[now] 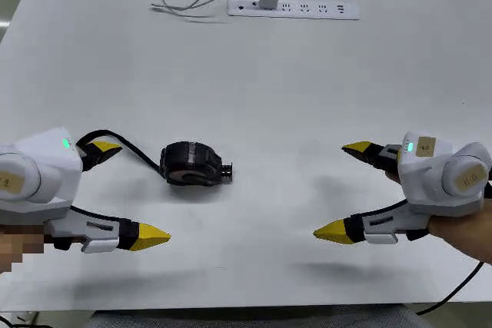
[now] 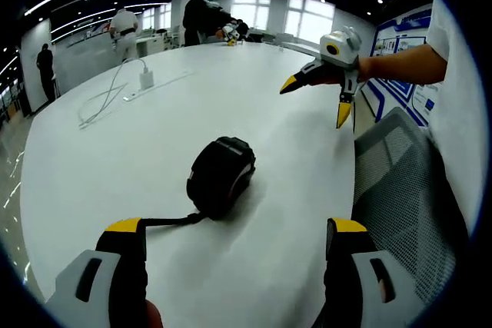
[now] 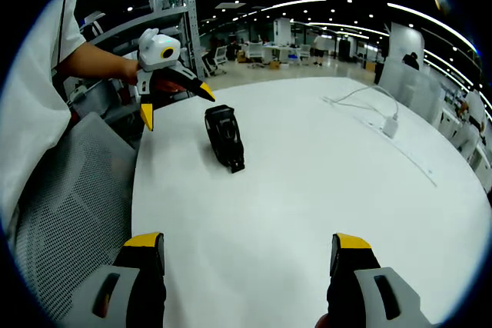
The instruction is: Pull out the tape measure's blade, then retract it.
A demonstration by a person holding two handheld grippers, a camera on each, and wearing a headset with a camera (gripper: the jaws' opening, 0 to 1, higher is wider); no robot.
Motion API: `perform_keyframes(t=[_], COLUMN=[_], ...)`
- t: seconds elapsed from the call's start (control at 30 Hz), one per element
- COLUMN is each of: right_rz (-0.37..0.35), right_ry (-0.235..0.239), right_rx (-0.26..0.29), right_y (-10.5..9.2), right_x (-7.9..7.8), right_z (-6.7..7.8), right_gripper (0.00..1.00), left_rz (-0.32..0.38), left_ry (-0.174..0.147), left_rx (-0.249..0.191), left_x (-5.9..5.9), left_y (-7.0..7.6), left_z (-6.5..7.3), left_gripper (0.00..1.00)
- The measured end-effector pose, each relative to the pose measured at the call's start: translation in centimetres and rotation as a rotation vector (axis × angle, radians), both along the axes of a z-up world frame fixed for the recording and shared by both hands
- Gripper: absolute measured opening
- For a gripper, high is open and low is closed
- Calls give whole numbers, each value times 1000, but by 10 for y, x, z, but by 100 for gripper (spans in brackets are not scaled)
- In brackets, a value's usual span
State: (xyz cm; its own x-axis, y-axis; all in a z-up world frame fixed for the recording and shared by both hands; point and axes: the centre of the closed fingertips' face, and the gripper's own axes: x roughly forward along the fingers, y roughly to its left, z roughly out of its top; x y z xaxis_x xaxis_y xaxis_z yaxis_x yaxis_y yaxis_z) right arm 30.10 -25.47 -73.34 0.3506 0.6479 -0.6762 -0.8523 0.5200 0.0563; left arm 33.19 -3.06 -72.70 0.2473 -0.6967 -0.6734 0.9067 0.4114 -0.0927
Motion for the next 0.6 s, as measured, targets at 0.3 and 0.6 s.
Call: perform_keyframes(t=[0.3, 0.6], right_rz=[33, 77], right_ry=[7, 12], right_rx=[2, -7], right_y=[12, 24], right_x=[9, 15], right_z=[-4, -10], right_gripper=[88, 87], left_rz=[-39, -101], left_ry=[-11, -27], left_rx=[32, 88], left_x=[8, 11], left_y=[-4, -7], left_z=[-6, -13], left_gripper=[96, 94])
